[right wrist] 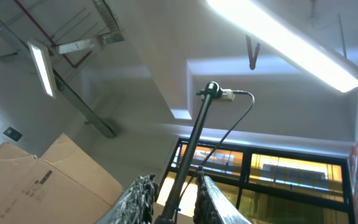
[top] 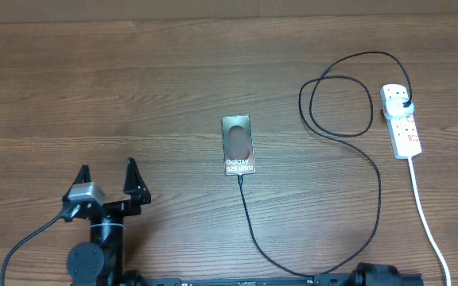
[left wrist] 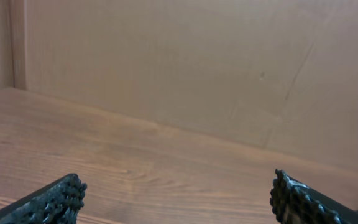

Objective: Plug charger to phone and switch on socket

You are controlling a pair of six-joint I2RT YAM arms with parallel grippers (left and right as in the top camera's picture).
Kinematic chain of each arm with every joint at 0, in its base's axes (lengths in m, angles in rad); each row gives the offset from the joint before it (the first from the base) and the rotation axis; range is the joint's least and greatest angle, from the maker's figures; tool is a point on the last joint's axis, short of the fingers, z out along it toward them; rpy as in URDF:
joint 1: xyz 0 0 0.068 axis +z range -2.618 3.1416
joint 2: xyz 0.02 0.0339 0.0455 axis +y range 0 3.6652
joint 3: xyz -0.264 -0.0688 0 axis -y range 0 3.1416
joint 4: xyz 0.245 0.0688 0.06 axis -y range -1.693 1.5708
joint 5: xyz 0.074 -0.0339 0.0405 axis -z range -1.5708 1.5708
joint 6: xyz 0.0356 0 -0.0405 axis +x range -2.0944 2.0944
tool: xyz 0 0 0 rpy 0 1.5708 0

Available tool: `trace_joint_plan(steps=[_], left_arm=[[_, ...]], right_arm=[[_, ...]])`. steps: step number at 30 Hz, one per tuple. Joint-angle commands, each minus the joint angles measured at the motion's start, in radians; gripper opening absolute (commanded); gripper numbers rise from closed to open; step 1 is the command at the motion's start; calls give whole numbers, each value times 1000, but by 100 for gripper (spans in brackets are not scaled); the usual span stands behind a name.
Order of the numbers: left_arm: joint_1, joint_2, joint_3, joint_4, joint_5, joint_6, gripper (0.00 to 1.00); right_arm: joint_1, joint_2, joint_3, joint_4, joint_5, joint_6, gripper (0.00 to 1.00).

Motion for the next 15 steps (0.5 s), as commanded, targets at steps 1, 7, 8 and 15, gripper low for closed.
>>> trace_joint_plan(steps=[1, 7, 8, 15], left_arm=[[5, -8, -77, 51, 15, 82, 100], [5, -8, -137, 58, 14, 82, 100], [5, -8, -145, 58, 14, 82, 100], [6, -8, -157, 34, -45, 81, 100]], right_arm=[[2, -6, -6, 2, 18, -1, 27], [2, -6, -6, 15, 18, -1, 31], [2, -6, -6, 17, 18, -1, 31], [1, -6, -6, 25, 18, -2, 41]])
